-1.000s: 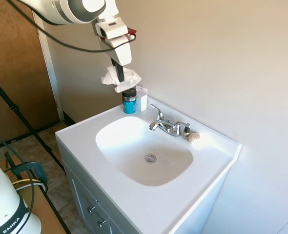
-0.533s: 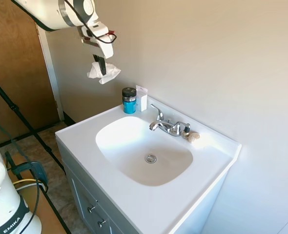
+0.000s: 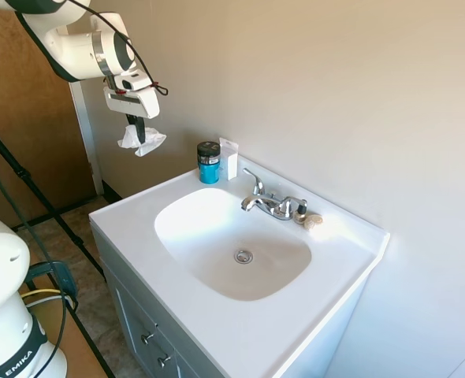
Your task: Throw the tissue in the trash bin
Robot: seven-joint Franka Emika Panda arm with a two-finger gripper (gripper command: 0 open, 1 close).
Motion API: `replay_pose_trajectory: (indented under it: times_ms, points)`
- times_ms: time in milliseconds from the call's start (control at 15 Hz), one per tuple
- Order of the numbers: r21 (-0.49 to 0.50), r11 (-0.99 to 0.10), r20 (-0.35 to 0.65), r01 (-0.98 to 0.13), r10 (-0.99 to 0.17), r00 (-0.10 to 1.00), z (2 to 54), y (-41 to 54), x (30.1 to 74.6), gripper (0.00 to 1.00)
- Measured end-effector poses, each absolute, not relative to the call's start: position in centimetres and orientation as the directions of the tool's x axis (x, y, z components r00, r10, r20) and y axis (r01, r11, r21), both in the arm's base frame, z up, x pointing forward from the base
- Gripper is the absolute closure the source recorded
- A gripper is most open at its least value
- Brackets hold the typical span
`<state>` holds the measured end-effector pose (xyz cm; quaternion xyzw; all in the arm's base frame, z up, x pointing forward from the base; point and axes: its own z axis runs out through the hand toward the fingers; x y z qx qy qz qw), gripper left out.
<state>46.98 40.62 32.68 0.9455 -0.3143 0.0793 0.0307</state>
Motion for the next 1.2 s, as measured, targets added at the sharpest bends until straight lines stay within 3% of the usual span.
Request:
replay_pose_trajectory:
  times_ms: [533, 1200]
  points:
    - [0.063, -0.803, 0.147, -0.593, -0.580, 0.801, 28.0, 42.1, 48.1, 0.00]
    - [0.044, -0.793, 0.174, -0.607, -0.593, 0.786, 30.5, 41.8, 49.0, 0.00]
